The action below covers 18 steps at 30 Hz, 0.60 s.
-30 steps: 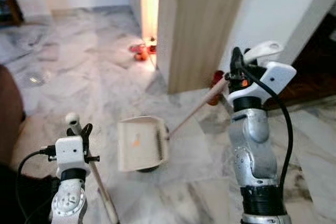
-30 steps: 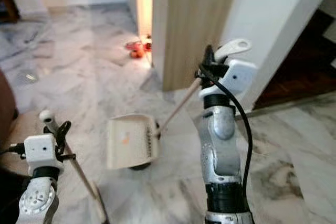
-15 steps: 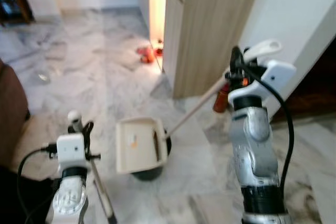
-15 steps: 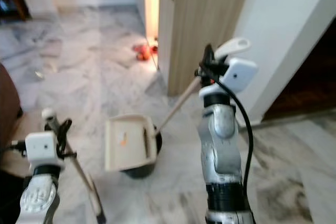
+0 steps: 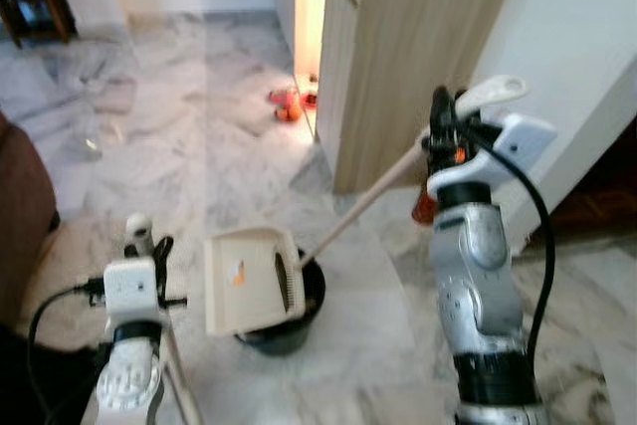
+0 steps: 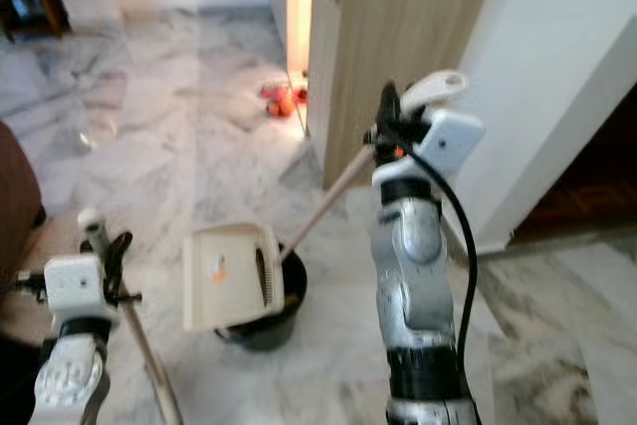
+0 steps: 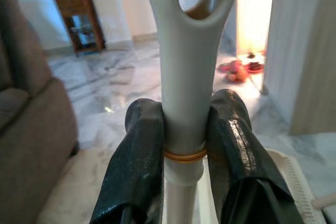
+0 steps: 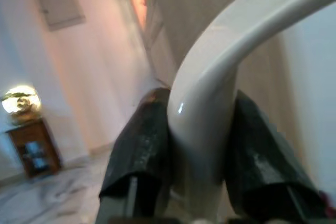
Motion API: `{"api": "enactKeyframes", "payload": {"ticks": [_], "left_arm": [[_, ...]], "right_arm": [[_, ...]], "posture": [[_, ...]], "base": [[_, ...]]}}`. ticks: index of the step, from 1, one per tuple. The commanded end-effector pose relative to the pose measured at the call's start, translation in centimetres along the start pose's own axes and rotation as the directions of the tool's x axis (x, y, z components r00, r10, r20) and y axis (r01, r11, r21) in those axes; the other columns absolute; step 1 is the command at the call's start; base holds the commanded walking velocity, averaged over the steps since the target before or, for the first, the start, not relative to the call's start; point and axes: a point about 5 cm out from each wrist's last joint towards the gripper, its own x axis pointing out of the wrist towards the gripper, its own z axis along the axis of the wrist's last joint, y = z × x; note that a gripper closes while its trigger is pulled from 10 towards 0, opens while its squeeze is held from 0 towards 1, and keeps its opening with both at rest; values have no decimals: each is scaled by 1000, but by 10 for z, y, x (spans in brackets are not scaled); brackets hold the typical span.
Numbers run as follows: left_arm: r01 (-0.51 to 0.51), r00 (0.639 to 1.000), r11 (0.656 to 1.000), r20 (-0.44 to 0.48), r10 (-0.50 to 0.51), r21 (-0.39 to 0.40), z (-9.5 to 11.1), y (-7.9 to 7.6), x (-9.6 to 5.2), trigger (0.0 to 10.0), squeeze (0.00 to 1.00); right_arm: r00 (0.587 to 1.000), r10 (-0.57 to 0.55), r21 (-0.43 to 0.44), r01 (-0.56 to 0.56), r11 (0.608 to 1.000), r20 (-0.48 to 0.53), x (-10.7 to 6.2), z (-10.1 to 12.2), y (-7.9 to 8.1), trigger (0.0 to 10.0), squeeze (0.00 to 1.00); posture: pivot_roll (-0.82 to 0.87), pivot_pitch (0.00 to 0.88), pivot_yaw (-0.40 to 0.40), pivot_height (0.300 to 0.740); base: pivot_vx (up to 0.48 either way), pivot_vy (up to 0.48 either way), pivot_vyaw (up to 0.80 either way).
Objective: Sweep floor
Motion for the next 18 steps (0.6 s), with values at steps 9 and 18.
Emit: {"api": "enactKeyframes", "payload": {"ticks": [9,18], "left_arm": [[-15,998,1000,65,13,23,12,5,4,10000,0],[3,998,1000,68,-5,20,11,4,1,10000,0]], "right_arm": [[996,37,2,-37,999,87,4,18,9,10000,0],[991,85,-28,-83,996,103,2,20,18,10000,0]], "posture": [[148,40,-33,740],[148,45,-33,740]], "base": [[276,0,0],[58,0,0]]}}
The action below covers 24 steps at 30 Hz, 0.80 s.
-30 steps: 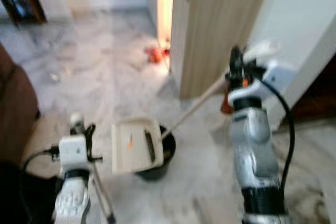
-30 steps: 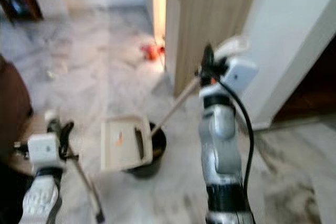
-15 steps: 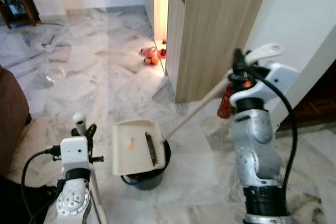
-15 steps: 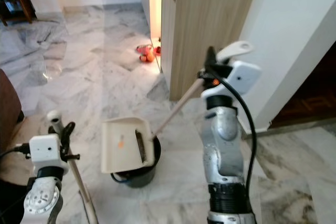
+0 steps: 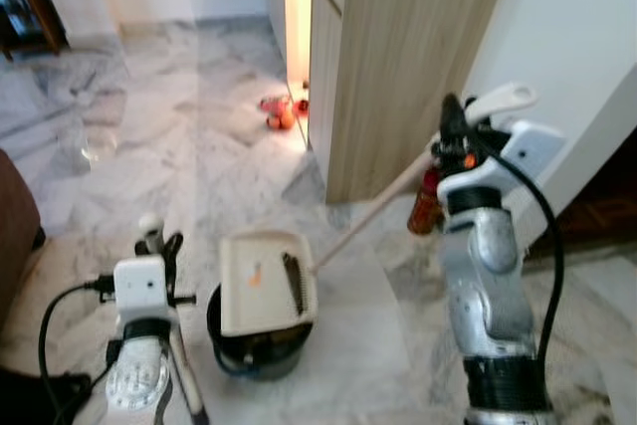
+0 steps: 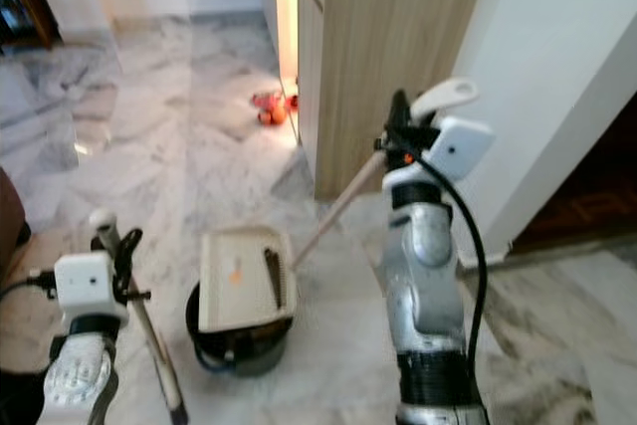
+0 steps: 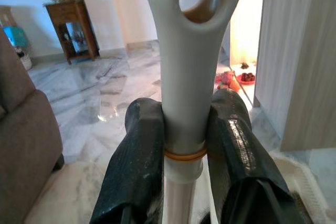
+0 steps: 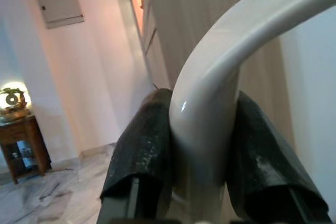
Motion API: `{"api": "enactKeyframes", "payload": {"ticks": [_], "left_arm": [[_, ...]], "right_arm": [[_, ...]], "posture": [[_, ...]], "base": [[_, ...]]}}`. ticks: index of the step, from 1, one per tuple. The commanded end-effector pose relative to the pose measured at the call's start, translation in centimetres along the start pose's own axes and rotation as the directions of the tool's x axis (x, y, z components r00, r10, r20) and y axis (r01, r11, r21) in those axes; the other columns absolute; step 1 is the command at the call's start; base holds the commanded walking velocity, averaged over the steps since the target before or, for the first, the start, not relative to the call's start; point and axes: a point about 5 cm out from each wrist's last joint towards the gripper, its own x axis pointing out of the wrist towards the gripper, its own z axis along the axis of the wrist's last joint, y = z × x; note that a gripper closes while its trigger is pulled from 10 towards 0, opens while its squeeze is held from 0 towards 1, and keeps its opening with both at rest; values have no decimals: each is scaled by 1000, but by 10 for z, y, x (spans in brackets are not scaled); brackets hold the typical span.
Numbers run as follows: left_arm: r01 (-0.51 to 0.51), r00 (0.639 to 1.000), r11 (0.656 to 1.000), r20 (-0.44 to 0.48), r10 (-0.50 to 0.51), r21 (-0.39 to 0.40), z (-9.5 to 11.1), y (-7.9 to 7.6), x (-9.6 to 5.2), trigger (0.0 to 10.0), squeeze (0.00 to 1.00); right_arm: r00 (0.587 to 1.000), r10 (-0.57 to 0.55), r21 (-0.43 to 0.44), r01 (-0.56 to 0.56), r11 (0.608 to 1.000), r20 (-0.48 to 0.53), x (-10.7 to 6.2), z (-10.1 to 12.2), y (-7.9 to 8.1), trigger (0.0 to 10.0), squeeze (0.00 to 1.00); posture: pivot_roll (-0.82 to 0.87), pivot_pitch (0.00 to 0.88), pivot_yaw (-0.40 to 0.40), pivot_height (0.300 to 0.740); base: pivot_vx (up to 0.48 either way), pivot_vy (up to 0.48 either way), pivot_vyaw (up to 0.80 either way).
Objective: Sweep floor
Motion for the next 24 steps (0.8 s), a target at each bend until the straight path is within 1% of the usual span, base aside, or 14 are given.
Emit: {"api": "enactKeyframes", "payload": {"ticks": [1,6,7,8,9,11,15,17,18,20,24], "left_arm": [[8,999,1000,41,-8,17,7,1,-1,10000,0],[9,999,1000,32,-10,25,3,1,-3,10000,0],[10,999,1000,33,-11,25,4,1,-2,10000,0],[10,999,1000,33,-11,25,4,1,-2,10000,0],[10,999,1000,35,-11,25,4,1,-2,10000,0],[8,999,1000,37,-9,24,5,1,-2,10000,0],[7,999,1000,38,-8,24,5,1,-2,10000,0],[6,999,1000,38,-7,23,5,1,-2,10000,0],[6,999,1000,38,-7,23,5,1,-2,10000,0],[4,999,1000,38,-5,23,5,1,-1,10000,0],[3,999,1000,39,-4,24,5,1,-1,10000,0]], "right_arm": [[994,50,-3,-50,999,94,4,18,11,10000,0],[989,87,-25,-84,996,122,3,23,18,10000,0],[983,113,-27,-111,993,142,2,26,25,10000,0],[983,113,-27,-111,993,142,2,26,25,10000,0],[977,142,-34,-138,990,162,1,29,32,10000,0],[967,179,-47,-173,984,184,-1,33,41,10000,0],[951,230,-57,-223,973,206,-3,37,53,10000,0],[939,267,-55,-262,964,217,-6,38,62,10000,0],[939,267,-55,-262,964,217,-6,38,62,10000,0],[922,310,-67,-303,951,232,-10,40,70,10000,0],[914,328,-74,-319,945,238,-11,41,73,10000,0]], "posture": [[149,46,-33,740],[149,46,-33,740],[145,51,-32,740],[145,51,-32,740],[145,55,-32,740],[145,57,-33,740],[144,60,-33,740],[145,60,-34,740],[145,60,-34,740],[146,60,-34,740],[146,60,-34,740]], "base": [[0,0,0],[0,0,0],[0,0,0],[0,0,0],[0,0,0],[0,0,0],[0,0,0],[0,0,0],[0,0,0],[0,0,0],[0,0,0]]}}
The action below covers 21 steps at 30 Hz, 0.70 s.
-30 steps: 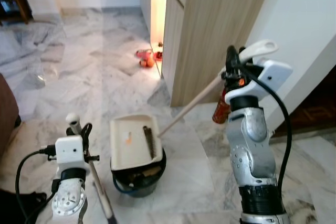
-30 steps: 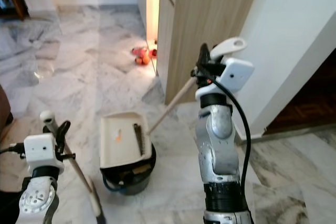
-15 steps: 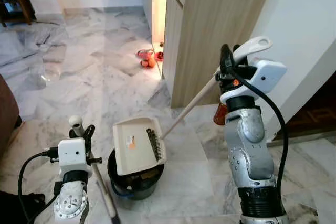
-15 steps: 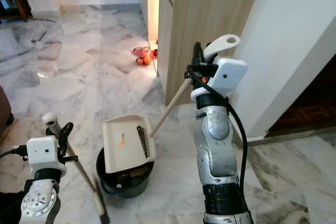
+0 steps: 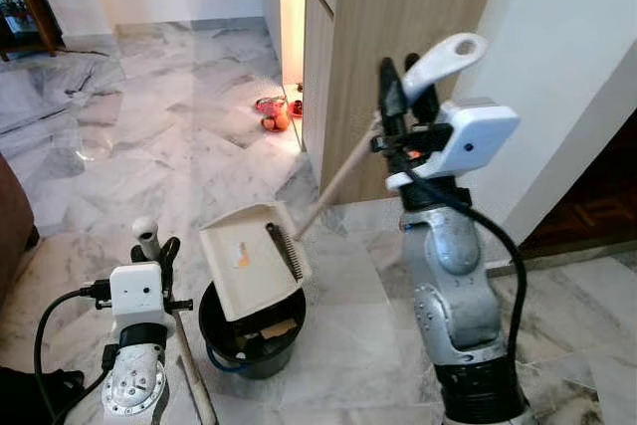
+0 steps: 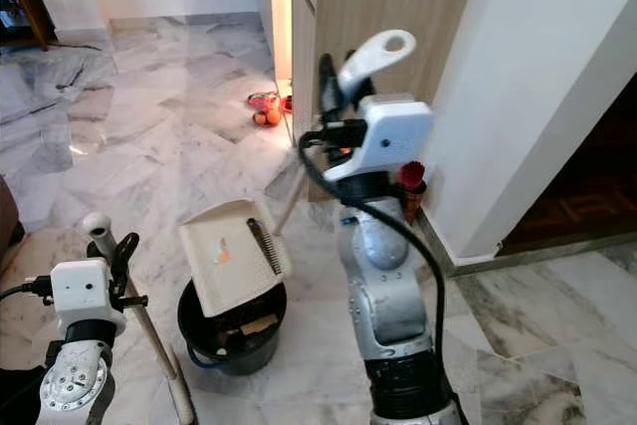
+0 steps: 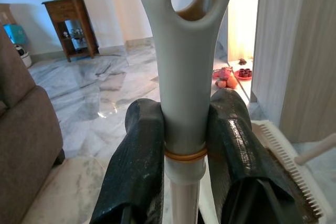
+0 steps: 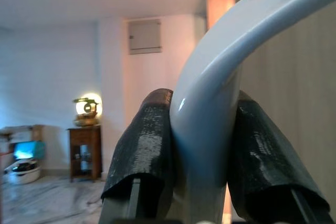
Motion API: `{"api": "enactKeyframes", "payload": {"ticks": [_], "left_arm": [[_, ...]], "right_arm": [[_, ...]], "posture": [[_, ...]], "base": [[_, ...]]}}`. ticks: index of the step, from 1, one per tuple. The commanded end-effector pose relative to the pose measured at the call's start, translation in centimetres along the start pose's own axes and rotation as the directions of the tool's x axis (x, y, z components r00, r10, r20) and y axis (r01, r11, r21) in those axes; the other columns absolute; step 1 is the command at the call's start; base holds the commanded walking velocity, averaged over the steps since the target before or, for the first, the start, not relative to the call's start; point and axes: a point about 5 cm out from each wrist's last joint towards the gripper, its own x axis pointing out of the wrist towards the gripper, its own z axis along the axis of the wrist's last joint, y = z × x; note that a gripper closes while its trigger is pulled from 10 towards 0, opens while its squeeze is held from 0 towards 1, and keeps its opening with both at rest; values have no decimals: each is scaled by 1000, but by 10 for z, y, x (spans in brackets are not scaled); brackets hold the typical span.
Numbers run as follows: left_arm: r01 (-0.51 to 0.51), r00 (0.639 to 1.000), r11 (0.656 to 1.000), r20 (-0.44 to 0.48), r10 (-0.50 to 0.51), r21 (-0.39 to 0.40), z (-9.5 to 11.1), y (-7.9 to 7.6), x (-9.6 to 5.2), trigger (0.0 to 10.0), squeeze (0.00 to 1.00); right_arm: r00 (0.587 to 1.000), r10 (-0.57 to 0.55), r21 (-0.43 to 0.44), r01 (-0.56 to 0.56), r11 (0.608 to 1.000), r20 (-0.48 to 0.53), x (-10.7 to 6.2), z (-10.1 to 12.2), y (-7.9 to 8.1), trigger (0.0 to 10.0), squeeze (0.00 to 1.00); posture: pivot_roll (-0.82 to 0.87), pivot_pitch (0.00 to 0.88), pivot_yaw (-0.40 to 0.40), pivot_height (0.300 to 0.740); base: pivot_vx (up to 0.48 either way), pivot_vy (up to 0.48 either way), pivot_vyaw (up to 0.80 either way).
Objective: Sweep floor
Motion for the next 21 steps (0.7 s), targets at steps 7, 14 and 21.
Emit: {"api": "enactKeyframes", "payload": {"ticks": [7,14,21], "left_arm": [[3,998,1000,61,-4,15,10,-1,4,10000,0],[8,998,1000,64,-9,8,11,-4,5,10000,0],[8,998,1000,66,-8,9,11,-3,4,10000,0]], "right_arm": [[976,151,-87,-138,987,158,-1,27,26,10000,0],[940,267,-136,-242,961,214,-6,35,55,10000,0],[914,323,-142,-296,945,247,-12,40,72,10000,0]], "posture": [[142,59,-36,740],[143,61,-38,740],[145,62,-39,740]], "base": [[0,0,0],[0,0,0],[0,0,0]]}}
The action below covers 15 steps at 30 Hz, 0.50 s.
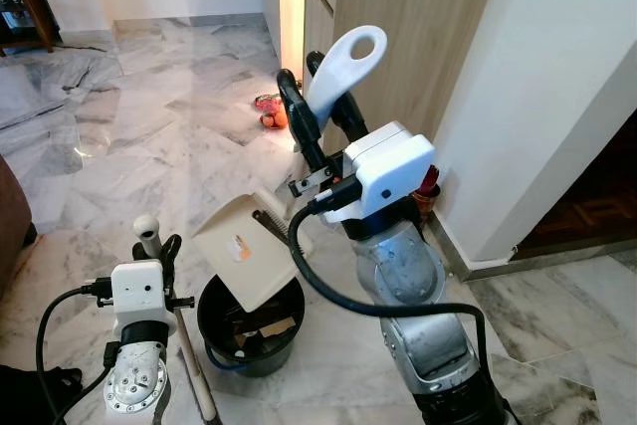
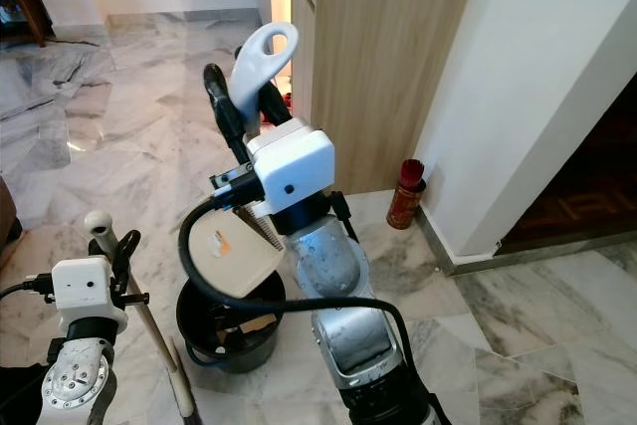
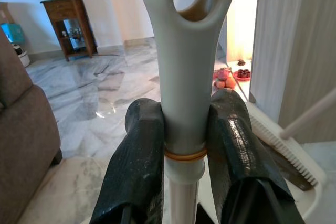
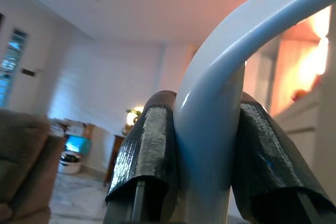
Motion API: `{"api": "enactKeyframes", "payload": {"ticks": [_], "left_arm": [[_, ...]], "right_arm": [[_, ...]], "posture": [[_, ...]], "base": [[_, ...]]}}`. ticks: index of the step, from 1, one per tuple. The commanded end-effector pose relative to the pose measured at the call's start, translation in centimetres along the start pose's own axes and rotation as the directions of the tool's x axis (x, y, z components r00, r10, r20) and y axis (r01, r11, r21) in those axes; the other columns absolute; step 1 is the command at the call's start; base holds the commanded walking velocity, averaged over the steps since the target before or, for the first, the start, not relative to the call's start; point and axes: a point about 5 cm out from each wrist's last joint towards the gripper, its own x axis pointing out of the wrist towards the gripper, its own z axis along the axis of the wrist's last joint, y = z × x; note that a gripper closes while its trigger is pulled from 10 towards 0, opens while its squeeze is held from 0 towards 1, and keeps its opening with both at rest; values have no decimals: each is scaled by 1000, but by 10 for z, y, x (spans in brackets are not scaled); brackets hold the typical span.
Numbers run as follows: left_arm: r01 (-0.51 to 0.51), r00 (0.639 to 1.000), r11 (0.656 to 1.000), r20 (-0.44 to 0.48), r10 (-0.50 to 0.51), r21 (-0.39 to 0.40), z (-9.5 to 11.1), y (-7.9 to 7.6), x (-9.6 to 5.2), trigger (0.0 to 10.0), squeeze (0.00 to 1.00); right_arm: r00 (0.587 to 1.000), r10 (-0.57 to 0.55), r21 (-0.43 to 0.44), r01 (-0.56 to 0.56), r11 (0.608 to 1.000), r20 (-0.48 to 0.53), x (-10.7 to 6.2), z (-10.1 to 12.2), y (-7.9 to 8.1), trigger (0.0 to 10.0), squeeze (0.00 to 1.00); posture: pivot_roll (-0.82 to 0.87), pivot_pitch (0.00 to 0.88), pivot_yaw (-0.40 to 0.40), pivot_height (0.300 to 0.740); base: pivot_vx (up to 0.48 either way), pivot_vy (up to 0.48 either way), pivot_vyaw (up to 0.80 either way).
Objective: Sweep floor
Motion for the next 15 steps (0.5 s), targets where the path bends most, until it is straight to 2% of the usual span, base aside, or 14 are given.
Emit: {"api": "enactKeyframes", "payload": {"ticks": [1,15], "left_arm": [[6,998,1000,56,-7,14,9,-2,3,10000,0],[7,998,1000,59,-7,5,9,-4,3,10000,0]], "right_arm": [[991,25,-24,-22,999,132,5,23,4,10000,0],[981,125,-53,-118,992,149,2,26,21,10000,0]], "posture": [[144,62,-40,740],[143,63,-45,740]], "base": [[0,0,0],[0,0,0]]}}
